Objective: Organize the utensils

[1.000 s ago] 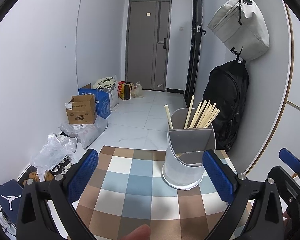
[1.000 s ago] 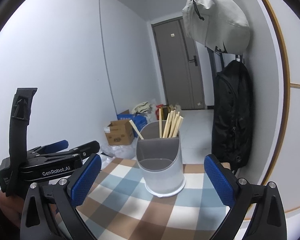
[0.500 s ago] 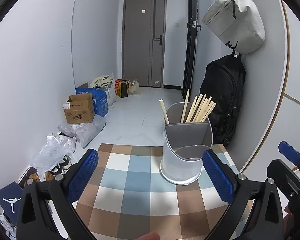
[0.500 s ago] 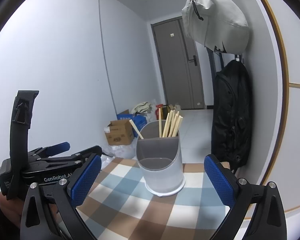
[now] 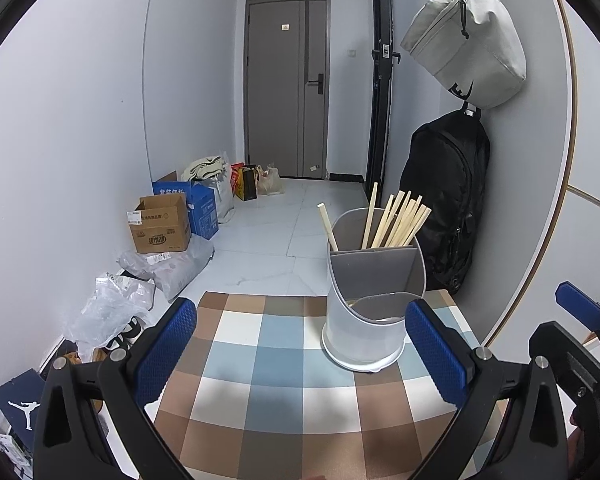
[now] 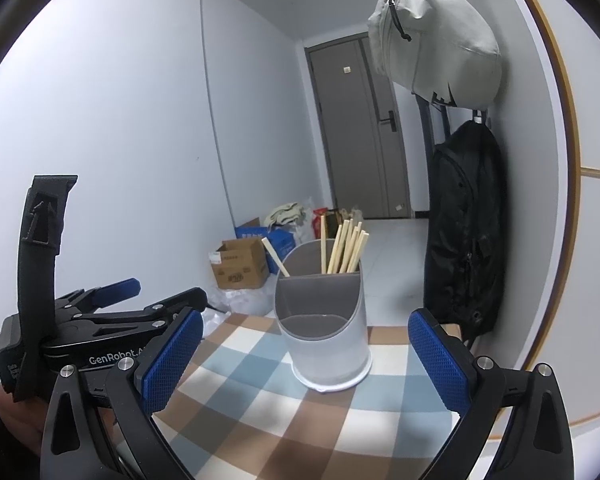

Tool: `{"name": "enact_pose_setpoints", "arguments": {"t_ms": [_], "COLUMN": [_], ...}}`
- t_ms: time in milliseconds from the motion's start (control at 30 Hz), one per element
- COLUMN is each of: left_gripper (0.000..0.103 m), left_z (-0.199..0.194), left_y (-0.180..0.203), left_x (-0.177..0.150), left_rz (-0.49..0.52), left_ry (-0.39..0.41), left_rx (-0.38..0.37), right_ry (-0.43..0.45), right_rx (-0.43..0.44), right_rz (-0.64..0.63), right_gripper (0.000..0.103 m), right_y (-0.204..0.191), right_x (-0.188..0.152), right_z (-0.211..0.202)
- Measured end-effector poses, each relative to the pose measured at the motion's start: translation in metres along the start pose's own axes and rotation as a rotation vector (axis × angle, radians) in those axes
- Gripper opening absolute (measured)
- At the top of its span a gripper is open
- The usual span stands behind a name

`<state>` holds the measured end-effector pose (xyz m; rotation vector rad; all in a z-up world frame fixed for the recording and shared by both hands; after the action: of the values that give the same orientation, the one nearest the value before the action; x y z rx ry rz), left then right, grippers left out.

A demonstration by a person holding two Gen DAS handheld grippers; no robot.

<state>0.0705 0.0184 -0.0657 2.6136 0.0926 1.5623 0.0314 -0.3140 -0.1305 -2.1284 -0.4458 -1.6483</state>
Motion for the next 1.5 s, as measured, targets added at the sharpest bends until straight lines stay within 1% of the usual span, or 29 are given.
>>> {"name": "enact_pose_setpoints", "arguments": {"t_ms": [1033, 1500], "left_gripper": [0.101, 0.101], "left_z": [0.0034, 0.0041], "left_y": [-0.0023, -0.0019], "left_x": [-0.0004, -0.0014], "left_rz": [-0.035, -0.048], "left_ry": [-0.026, -0.035], "left_rx": [-0.014, -0.02], "right_ry": [-0.005, -0.018], "right_rx": [-0.014, -0.007], "right_rz": [-0.006, -0.002], "right_gripper": [0.103, 0.103], "right_y": [-0.0029, -0.0019], "right_x": [-0.002, -0.0034], "right_z": [-0.0007, 0.0004]}}
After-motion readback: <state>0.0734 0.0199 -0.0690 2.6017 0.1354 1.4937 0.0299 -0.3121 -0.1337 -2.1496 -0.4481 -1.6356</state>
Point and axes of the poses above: each gripper's, at about its wrist camera, not at the fingertips, and z roughly the way its jaws point, y to its right, x to its top, the point moved 8 cm from there along z, roughly the way its jaws point, and after that the axes turned 5 degrees about -z, right-handed, at the moved point
